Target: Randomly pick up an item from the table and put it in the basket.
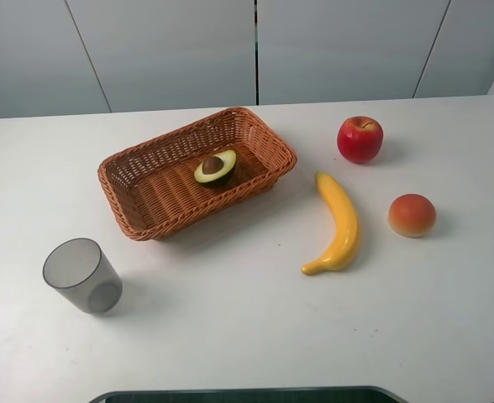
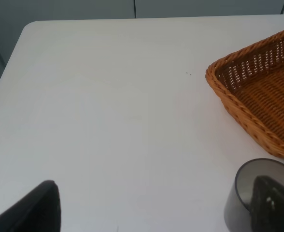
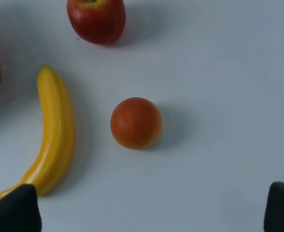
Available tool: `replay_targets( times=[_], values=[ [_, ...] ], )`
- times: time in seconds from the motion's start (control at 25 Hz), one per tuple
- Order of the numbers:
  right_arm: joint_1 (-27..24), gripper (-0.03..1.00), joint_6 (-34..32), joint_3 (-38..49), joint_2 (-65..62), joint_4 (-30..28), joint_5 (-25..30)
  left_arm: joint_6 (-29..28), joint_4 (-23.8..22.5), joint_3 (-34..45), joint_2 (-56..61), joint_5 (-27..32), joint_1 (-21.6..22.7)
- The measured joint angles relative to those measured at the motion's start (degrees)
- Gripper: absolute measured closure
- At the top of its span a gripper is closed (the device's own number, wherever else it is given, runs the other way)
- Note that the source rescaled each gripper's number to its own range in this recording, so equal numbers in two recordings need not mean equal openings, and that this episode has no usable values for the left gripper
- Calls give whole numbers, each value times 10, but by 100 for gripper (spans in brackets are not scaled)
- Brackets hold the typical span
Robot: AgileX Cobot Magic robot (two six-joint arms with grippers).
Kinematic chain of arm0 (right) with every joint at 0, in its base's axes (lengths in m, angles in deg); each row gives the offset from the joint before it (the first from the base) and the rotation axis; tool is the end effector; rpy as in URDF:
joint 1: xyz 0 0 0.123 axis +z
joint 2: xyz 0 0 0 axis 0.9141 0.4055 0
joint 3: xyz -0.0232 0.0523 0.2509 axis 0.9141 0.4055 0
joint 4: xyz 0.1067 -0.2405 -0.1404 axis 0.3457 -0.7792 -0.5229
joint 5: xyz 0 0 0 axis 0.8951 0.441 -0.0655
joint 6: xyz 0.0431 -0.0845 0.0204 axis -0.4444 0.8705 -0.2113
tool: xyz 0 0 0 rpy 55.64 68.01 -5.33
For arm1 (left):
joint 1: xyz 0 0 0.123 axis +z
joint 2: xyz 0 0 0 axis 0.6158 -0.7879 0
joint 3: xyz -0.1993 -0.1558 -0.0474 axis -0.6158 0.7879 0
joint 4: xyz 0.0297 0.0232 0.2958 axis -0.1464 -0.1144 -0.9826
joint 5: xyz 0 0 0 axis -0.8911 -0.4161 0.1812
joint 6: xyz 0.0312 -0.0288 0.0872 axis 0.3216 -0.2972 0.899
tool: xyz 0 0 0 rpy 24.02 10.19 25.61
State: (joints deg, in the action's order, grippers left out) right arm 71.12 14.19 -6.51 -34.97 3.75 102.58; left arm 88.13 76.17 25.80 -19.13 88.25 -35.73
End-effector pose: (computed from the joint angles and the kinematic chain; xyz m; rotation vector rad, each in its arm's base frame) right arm 0.1627 0.0134 0.2918 0.0617 2.4236 0.0897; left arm 0.0669 0.0042 0.2990 -0.0644 2.0513 0.0335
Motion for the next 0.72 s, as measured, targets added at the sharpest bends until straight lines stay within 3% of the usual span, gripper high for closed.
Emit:
replay_targets(
  times=[0.16,0.72],
  values=[
    [0,-3,15,0,-76,2,41,0,0,0,0,0,0],
    [0,-3,33,87,-305,7,49,0,0,0,0,0,0]
  ],
)
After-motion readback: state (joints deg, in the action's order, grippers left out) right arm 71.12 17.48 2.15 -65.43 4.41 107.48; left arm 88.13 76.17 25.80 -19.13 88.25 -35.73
